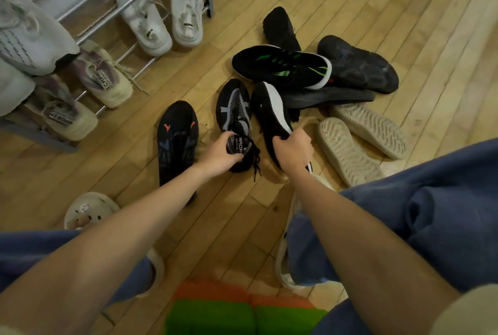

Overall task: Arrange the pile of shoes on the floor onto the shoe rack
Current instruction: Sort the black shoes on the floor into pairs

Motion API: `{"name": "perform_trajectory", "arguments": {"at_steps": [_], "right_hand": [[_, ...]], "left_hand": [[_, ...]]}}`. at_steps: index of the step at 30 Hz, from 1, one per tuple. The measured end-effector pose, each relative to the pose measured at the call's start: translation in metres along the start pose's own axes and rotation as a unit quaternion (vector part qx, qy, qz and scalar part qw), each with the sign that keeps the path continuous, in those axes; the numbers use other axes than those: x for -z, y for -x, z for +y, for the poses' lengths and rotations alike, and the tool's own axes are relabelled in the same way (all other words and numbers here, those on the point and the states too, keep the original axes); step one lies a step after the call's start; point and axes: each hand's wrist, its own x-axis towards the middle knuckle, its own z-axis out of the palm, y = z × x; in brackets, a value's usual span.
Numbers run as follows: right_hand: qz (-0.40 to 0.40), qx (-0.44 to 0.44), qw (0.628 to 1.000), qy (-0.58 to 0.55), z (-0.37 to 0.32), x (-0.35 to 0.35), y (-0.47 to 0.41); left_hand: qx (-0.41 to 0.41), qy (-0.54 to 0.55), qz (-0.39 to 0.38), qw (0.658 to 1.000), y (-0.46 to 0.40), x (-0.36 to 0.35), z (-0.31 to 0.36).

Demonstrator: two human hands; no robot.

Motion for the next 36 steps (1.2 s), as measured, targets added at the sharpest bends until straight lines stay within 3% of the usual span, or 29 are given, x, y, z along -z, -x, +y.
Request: {"name": "perform_trajectory", "arguments": {"at_steps": [2, 5, 8, 10, 12, 15, 18, 20, 25, 28, 30, 36], "right_hand": [[0.034, 0.052, 0.998, 0.006, -0.005, 0.002, 0.004], [0.109, 0.167, 0.975, 0.100, -0.006, -0.011, 0.007], [0.172, 0.209, 0.948, 0.166, -0.002, -0.010, 0.008], [0.110, 0.206, 0.945, 0.228, 0.002, -0.003, 0.005], [-0.001, 0.134, 0.962, 0.237, 0.008, 0.002, -0.008], [-0.124, 0.049, 0.979, 0.155, 0.012, 0.008, -0.022], [-0.065, 0.033, 0.997, -0.013, 0.004, 0.020, -0.032], [-0.039, -0.026, 0.989, -0.139, -0.006, 0.023, -0.052], [-0.051, -0.201, 0.896, -0.394, -0.024, 0.020, -0.097], [-0.070, -0.274, 0.830, -0.481, -0.029, 0.022, -0.110], [-0.064, -0.295, 0.806, -0.508, -0.032, 0.020, -0.113], [0.159, -0.268, 0.819, -0.481, -0.058, 0.041, -0.081]], "left_hand": [[-0.010, -0.069, -0.005, 0.998, -0.005, -0.002, -0.003], [0.001, -0.139, -0.004, 0.990, -0.012, 0.001, -0.003], [-0.018, -0.183, 0.020, 0.983, -0.013, 0.008, -0.008], [-0.002, -0.175, 0.034, 0.984, -0.012, 0.012, -0.014], [0.020, -0.141, 0.041, 0.989, -0.012, 0.015, -0.020], [0.034, -0.095, 0.054, 0.993, -0.014, 0.015, -0.022], [0.044, -0.038, 0.045, 0.997, -0.018, 0.012, -0.015], [0.042, 0.000, 0.044, 0.998, -0.021, 0.008, -0.008], [0.037, -0.015, 0.044, 0.998, -0.028, 0.001, 0.002], [0.046, -0.028, 0.032, 0.998, -0.032, 0.000, 0.003], [0.049, -0.024, 0.031, 0.998, -0.034, 0.001, 0.001], [0.044, 0.069, 0.072, 0.994, -0.037, 0.015, 0.018]]}}
